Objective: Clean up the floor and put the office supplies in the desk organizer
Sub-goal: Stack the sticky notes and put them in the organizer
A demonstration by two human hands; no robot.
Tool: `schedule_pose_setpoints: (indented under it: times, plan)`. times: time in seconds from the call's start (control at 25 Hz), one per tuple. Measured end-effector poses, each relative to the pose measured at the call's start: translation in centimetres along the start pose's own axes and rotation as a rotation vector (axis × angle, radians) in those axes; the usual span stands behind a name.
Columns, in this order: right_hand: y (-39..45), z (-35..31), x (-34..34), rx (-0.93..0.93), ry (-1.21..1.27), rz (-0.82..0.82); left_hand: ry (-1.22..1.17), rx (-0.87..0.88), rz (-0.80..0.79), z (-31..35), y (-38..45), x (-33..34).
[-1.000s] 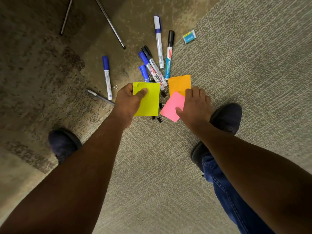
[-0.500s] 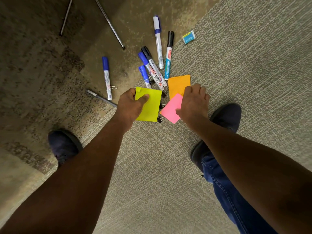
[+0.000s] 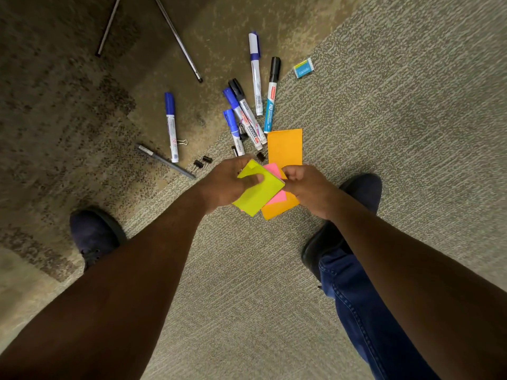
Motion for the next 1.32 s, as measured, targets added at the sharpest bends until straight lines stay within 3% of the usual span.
schedule_pose_setpoints:
  times: [0.16,0.28,0.4,0.48,0.56,0.64,0.72,0.8,1.0,1.2,1.32]
  plan:
    - [0.6,-0.5,0.0,0.186,0.32,-0.016,0.005,0.03,-0.075,0.0,-0.4,-0.7]
    - [1.6,-2.3,1.8,0.149,0.382,-0.017,-0.265,0.033,-0.058,-0.6,-0.6,-0.7]
    - [3.1,-4.2,3.7,0.156,0.328,0.095,-0.499,0.021,0.054,-1.4,-0.9,-1.0]
    - [3.9,-5.6,3.5,-0.039,-0.111,0.254,-0.552,0.008,0.111,-2.1,-1.2,-1.3]
    - [4.2,-6.5,2.1,-0.359,-0.945,0.485,-0.585,-0.007,0.154,-3.1,-1.9,-1.7]
    - [4.1,-6.1,1.6,-0.41,-1.523,0.492,-0.624,-0.035,0.183,-4.5,-2.6,-2.0]
    - [4.2,-5.0,1.6,-0.342,-1.726,0.416,-0.645,-0.06,0.196,-5.9,-3.4,-2.4]
    - [4.2,-4.2,1.6,-0.312,-1.775,0.416,-0.638,-0.088,0.212,-7.0,-4.2,-2.9]
    - [2.4,-3.7,1.7,-0.222,-1.632,0.419,-0.671,-0.031,0.257,-7.3,-6.3,-4.6]
    - [-5.9,-6.9,6.2,-0.211,-0.734,0.467,-0.829,0.034,0.275,-3.0,-13.0,-7.1]
    - [-13.2,-11.6,11.7,-0.304,-0.483,0.419,-0.842,0.091,0.258,1.5,-20.1,-9.4]
Point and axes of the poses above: each hand's wrist, its own y-axis towards the middle knuckle, its own x-axis out of the palm, z = x × y, the point moved 2 cm from there along y, towards the middle knuckle, and after that the axes turned 14 degrees about y, right-handed, at the moved point
